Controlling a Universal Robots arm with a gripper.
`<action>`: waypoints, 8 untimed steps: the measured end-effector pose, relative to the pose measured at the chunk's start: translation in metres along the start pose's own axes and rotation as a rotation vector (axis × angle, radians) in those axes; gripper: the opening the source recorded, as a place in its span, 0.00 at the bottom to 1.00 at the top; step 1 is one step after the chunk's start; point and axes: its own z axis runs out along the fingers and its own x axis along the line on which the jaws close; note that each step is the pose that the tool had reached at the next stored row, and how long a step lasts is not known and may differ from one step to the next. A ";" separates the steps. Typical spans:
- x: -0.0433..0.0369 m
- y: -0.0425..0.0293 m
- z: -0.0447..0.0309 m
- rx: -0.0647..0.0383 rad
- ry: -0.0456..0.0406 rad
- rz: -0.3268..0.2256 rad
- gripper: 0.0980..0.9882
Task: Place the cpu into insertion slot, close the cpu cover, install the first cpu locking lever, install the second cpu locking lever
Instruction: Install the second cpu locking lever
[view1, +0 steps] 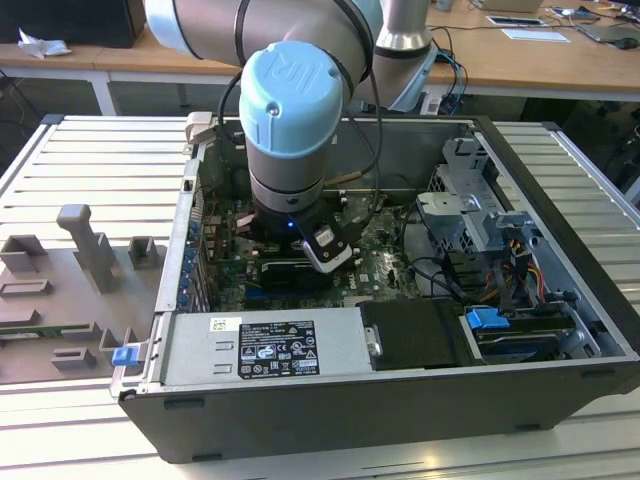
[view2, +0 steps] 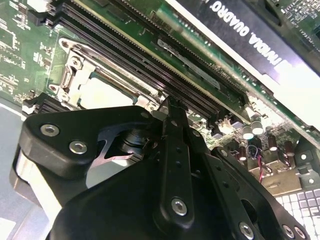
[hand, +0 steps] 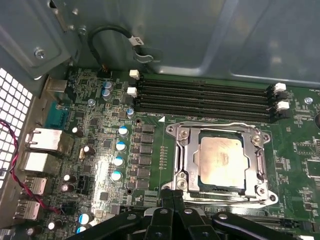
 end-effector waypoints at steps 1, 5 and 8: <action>0.0000 -0.0004 0.0008 -0.002 -0.0002 0.000 0.01; 0.0001 -0.0012 0.0032 -0.016 -0.0013 0.000 0.01; 0.0002 -0.0016 0.0041 -0.025 -0.0022 0.000 0.01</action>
